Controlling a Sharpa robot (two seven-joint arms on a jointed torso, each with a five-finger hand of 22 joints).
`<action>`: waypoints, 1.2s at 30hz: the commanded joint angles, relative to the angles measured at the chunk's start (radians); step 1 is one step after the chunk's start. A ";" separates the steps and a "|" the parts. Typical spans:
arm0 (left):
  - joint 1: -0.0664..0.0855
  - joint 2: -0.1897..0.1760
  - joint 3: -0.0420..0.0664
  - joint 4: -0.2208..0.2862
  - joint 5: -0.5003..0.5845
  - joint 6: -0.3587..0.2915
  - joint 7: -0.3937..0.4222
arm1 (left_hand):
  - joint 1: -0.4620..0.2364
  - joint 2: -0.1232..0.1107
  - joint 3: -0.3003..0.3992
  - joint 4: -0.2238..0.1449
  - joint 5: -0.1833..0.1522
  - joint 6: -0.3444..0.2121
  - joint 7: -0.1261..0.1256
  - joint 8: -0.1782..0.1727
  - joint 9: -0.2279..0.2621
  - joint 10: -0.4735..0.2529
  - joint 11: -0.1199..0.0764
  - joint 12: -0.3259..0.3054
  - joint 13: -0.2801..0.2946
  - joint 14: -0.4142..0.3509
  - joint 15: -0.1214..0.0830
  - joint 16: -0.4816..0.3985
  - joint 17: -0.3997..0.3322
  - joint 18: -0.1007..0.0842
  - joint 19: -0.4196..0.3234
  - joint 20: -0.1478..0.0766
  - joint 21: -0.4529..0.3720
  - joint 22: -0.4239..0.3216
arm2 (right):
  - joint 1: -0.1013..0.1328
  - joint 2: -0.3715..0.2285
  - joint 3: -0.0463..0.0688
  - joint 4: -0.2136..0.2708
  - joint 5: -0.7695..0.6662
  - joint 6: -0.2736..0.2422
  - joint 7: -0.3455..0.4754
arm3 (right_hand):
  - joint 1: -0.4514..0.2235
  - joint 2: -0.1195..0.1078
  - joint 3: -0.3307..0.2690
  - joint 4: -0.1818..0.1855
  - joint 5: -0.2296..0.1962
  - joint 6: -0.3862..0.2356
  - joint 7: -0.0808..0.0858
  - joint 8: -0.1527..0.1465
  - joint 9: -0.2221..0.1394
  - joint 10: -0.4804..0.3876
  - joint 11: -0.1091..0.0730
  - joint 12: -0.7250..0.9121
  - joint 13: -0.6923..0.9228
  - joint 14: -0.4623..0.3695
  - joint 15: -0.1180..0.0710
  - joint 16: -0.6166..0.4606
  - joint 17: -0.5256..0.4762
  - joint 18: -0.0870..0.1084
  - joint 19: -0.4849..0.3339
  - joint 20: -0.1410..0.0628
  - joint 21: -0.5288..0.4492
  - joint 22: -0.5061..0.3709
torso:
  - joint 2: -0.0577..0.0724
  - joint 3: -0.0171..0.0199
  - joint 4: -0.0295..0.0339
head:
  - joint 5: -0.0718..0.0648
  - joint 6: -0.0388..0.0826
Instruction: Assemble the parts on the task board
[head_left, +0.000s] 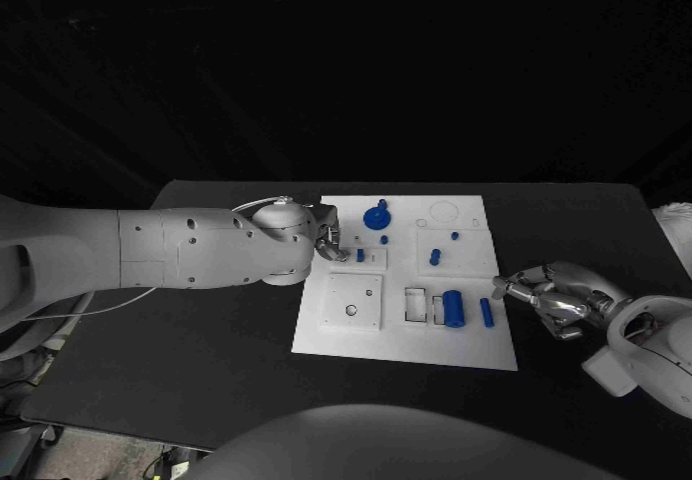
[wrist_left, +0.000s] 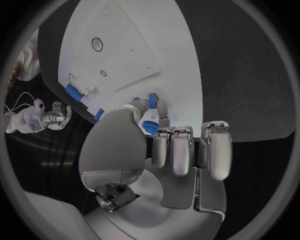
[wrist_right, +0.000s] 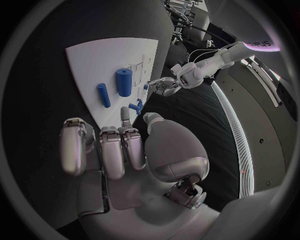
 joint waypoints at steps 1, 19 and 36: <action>-0.002 0.002 -0.001 0.001 -0.003 0.006 -0.013 | -0.007 0.007 -0.011 0.000 -0.008 0.000 0.008 -0.004 -0.003 0.106 0.007 0.000 0.263 0.105 0.006 0.002 0.263 -0.006 0.083 0.003 -0.005 0.251 | -0.001 0.001 0.000 0.001 -0.010 0.022 -0.005 | 0.009 0.000 0.008 0.000 0.007 -0.005 -0.004 0.005 -0.001 0.104 -0.005 0.003 0.263 0.102 -0.006 0.003 0.263 0.018 -0.009 -0.001 -0.005 0.186 | 0.000 0.0001 0.0000 | 0.001 0.000; -0.003 0.006 -0.001 0.003 0.004 0.015 -0.012 | -0.056 0.021 -0.078 0.003 -0.030 0.009 0.014 -0.014 -0.015 0.106 0.020 0.000 0.263 0.105 0.017 0.002 0.263 -0.005 0.081 0.013 -0.011 0.249 | -0.005 0.003 0.000 -0.002 -0.012 0.031 -0.015 | 0.017 -0.001 0.014 -0.002 0.007 -0.006 -0.004 0.005 -0.003 0.104 -0.005 0.003 0.263 0.102 -0.006 0.003 0.263 0.020 -0.015 -0.001 -0.013 0.183 | 0.000 0.0002 0.0001 | 0.005 0.000; -0.003 -0.008 -0.001 0.017 -0.012 -0.010 -0.017 | 0.030 0.025 -0.065 -0.012 0.029 0.008 0.006 -0.016 -0.018 0.106 0.015 0.000 0.263 0.105 0.014 0.002 0.263 -0.003 0.078 0.013 -0.017 0.247 | -0.006 0.004 0.000 -0.004 -0.012 0.029 -0.016 | 0.022 -0.001 0.017 -0.003 0.008 -0.006 -0.004 0.005 -0.004 0.104 -0.005 0.003 0.263 0.102 -0.006 0.003 0.263 0.022 -0.021 -0.001 -0.021 0.180 | 0.000 0.0000 -0.0001 | 0.009 0.000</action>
